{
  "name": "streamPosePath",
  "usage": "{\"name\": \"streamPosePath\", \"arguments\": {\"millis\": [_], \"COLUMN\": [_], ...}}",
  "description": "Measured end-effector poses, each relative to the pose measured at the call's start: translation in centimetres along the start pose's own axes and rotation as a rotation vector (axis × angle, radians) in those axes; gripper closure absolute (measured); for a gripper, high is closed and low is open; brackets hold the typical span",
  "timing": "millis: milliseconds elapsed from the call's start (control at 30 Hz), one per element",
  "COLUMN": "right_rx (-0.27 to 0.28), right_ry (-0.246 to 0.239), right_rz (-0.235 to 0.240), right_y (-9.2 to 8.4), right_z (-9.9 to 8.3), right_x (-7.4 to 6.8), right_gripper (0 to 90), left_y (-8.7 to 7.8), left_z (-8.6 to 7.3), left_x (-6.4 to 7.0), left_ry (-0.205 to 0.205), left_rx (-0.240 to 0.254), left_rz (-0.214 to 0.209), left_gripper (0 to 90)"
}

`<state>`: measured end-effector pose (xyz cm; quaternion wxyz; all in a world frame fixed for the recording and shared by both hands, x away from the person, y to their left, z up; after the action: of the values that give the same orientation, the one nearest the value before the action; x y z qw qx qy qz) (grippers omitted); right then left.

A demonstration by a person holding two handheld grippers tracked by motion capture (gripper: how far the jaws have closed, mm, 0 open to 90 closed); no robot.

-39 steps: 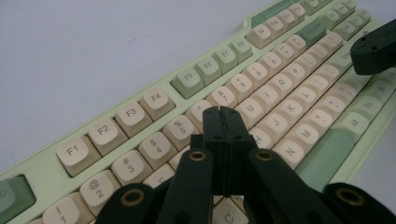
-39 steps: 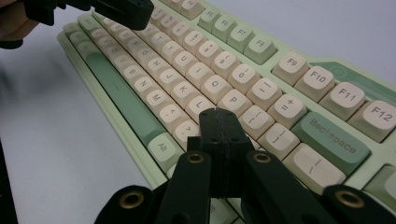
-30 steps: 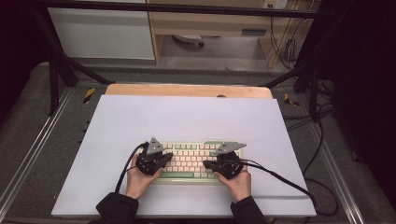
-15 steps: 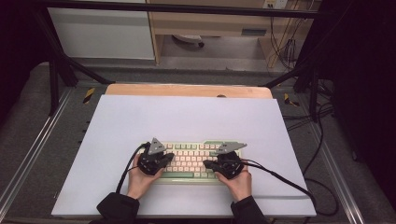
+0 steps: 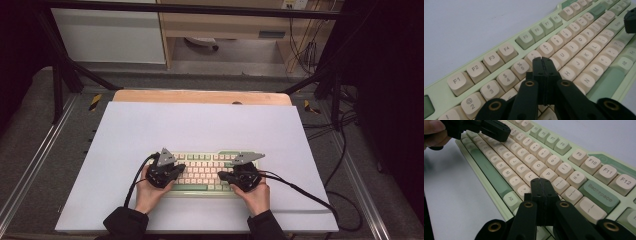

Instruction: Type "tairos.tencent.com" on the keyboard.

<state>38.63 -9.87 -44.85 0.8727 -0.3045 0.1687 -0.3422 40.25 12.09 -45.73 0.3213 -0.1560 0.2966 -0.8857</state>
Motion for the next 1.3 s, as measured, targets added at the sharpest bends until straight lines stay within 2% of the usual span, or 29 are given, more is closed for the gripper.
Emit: {"name": "streamPosePath", "arguments": {"millis": [300,767,933,1300], "right_rx": [0.003,0.011,0.008,-0.002], "right_ry": [0.001,0.003,0.01,-0.011], "right_rz": [-0.001,0.009,0.014,0.025], "right_y": [-0.1,-0.2,0.0,0.8], "right_z": [0.1,0.2,0.2,0.6], "right_x": [0.0,-0.2,-0.3,-1.2], "right_gripper": [90.0,90.0,90.0,90.0], "left_y": [-1.3,-3.8,-4.3,-5.1], "left_z": [-0.1,-1.4,-2.1,-3.2], "left_x": [-0.2,-1.2,-1.4,-1.9], "left_ry": [0.0,-0.012,-0.017,-0.035], "left_rx": [0.01,0.026,0.023,0.02], "left_rz": [-0.007,0.001,0.005,0.004], "left_gripper": [90.0,90.0,90.0,90.0]}}
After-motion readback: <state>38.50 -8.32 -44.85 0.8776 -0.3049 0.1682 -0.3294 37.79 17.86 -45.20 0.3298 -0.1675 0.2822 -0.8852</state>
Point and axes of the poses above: each handheld gripper's, and its own axes: y roughly forward along the jaws, z roughly out of its top, x roughly to its right, the point moved 5 cm from there along y, roughly forward along the jaws, and after that the axes turned 6 degrees about -z, right-handed, at the moved point
